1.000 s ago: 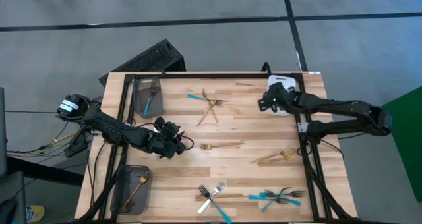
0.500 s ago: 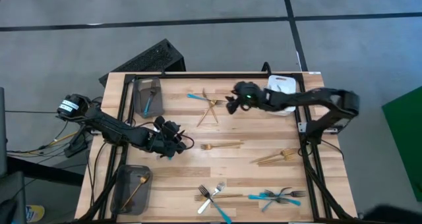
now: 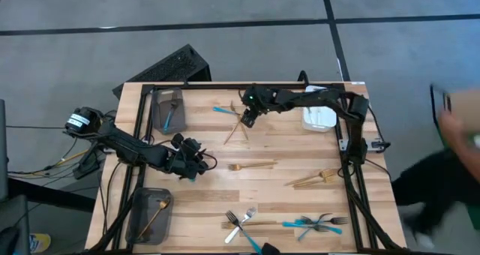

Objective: Sort silverware by color (type)
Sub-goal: Put the blue fork into the top black bin

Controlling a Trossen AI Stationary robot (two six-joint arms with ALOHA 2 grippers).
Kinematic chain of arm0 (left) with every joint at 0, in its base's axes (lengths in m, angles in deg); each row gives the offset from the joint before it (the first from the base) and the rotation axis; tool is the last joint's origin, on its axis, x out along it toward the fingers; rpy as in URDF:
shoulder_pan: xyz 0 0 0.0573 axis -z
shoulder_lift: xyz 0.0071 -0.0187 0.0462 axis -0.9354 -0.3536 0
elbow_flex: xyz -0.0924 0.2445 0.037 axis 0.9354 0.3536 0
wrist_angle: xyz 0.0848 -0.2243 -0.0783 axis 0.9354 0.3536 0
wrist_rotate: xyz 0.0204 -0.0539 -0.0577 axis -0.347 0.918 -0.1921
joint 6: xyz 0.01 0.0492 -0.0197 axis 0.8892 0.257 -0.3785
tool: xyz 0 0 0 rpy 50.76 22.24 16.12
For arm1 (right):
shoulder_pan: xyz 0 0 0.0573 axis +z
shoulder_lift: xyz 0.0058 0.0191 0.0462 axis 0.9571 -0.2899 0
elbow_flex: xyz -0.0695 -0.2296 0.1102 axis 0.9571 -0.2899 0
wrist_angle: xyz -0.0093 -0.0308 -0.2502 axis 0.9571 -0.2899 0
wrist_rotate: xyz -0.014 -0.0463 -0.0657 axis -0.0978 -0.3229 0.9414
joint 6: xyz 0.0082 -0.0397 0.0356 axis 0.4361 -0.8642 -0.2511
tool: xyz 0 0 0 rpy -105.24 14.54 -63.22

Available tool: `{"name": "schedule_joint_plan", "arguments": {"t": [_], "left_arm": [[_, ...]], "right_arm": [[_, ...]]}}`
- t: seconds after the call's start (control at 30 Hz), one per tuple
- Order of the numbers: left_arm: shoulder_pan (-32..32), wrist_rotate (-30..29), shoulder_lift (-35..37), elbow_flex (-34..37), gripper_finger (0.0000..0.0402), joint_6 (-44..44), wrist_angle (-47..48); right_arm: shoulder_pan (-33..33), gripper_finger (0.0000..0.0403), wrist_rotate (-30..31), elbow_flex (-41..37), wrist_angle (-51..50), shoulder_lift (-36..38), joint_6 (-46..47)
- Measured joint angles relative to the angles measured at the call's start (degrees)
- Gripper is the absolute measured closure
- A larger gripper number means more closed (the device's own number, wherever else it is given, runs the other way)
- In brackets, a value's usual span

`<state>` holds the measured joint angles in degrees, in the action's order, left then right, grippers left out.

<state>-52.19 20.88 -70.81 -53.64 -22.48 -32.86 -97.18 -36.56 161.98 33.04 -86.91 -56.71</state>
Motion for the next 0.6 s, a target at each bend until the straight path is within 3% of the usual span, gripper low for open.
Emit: {"name": "schedule_joint_plan", "arguments": {"t": [0.2, 0.43, 0.6], "left_arm": [[0.0, 1.3, 0.0, 2.8, 0.0271, -4.8, -0.4], [0.0, 1.3, 0.0, 3.8, 0.0271, -6.0, -2.0], [0.0, 1.3, 0.0, 3.8, 0.0271, -6.0, -2.2]], "right_arm": [[-2.7, 0.0216, -0.4, 0.6, -4.6, -1.1, 6.1], [-6.3, 0.0208, -14.4, 0.5, -6.4, -1.0, 12.3], [-6.0, 0.0205, -15.9, -1.5, -5.9, -0.9, 13.8]]}}
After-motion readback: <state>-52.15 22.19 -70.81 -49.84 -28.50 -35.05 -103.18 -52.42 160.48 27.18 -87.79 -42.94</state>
